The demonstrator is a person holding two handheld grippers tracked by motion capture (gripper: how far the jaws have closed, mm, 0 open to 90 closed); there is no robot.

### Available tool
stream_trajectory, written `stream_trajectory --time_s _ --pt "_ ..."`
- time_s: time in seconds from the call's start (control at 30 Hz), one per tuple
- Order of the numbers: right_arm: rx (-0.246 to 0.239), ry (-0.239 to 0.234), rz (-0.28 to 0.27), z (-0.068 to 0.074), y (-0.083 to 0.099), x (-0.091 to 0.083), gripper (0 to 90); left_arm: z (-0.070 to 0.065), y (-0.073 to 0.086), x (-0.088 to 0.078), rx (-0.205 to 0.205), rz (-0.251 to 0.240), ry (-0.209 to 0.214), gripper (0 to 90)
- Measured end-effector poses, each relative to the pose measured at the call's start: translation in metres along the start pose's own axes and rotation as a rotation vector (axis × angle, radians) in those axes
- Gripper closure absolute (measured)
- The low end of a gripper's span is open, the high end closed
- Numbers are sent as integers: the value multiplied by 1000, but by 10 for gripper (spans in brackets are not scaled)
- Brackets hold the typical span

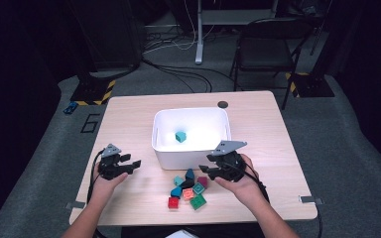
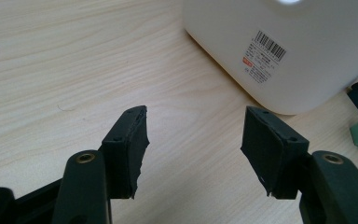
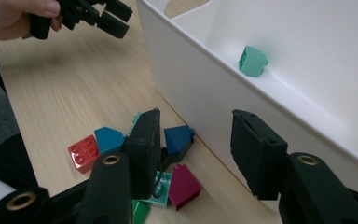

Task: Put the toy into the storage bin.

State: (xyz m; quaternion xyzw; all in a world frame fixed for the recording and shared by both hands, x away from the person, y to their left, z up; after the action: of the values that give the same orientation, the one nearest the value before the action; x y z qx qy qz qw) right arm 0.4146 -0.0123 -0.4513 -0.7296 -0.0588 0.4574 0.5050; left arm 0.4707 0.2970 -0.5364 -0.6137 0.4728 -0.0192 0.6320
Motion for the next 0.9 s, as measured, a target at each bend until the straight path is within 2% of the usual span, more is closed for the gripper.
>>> stream_trajectory --time_s 0.13,0.67,0.9 --pt "-14 10 15 1 12 8 523 0 0 0 2 8 4 402" --pt "-2 12 51 4 43 37 533 0 1 0 0 7 2 402" --pt "22 9 77 4 56 51 533 1 1 0 0 6 2 402"
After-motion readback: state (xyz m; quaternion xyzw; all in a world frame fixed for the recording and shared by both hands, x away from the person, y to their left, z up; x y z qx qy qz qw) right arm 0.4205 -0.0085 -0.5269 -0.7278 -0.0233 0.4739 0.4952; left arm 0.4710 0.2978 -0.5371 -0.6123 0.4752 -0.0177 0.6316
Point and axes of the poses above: each handheld gripper's, and its own axes: x roughly forward along the jaws, y roughly out of its underside, z roughly to its left, the point moved 8 cm from there along x, roughly forward along the jaws, and after that the axes turned 8 degrees about y, right-handed, at the moved point
